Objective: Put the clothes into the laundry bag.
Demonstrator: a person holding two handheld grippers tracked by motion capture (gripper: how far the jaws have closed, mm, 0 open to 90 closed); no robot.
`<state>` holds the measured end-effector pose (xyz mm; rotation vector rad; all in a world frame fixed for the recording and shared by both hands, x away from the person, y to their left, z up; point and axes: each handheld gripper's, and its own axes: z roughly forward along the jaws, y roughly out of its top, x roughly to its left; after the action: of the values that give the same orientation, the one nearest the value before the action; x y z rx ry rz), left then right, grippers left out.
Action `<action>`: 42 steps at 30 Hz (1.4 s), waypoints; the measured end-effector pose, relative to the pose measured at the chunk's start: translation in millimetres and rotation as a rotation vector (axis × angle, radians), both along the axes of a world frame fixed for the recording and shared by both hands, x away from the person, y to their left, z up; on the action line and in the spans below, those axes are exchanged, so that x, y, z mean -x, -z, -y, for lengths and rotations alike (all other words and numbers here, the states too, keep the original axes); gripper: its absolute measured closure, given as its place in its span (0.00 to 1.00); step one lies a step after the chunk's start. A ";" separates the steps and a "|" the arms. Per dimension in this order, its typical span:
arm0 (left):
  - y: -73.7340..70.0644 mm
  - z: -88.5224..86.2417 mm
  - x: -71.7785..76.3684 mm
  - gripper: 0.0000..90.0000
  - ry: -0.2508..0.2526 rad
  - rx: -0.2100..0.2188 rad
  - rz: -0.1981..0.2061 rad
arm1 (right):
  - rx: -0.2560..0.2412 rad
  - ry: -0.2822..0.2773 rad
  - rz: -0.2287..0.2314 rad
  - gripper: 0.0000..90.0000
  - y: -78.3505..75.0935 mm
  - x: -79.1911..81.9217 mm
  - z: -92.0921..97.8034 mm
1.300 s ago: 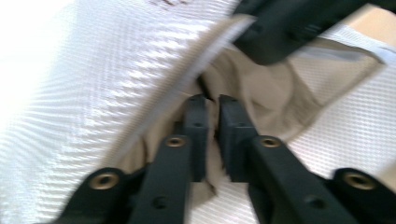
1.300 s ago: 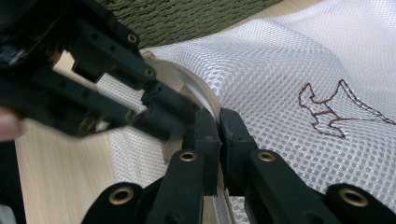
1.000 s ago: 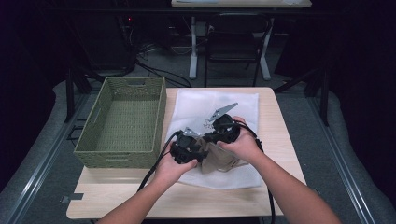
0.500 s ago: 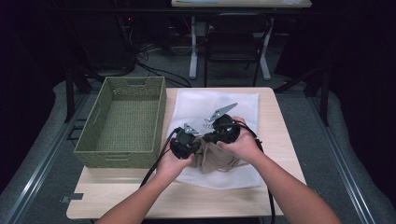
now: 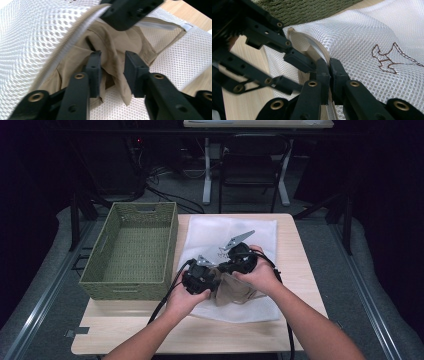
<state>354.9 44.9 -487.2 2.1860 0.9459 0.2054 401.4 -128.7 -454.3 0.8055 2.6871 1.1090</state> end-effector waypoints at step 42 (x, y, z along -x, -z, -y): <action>21.4 1.3 -16.6 1.00 -0.079 -0.039 0.038 | -0.015 0.005 -0.002 0.97 1.0 0.9 2.1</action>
<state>371.5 43.6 -508.6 2.1743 1.0160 0.3040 400.5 -130.8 -455.3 0.8154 2.6804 1.1289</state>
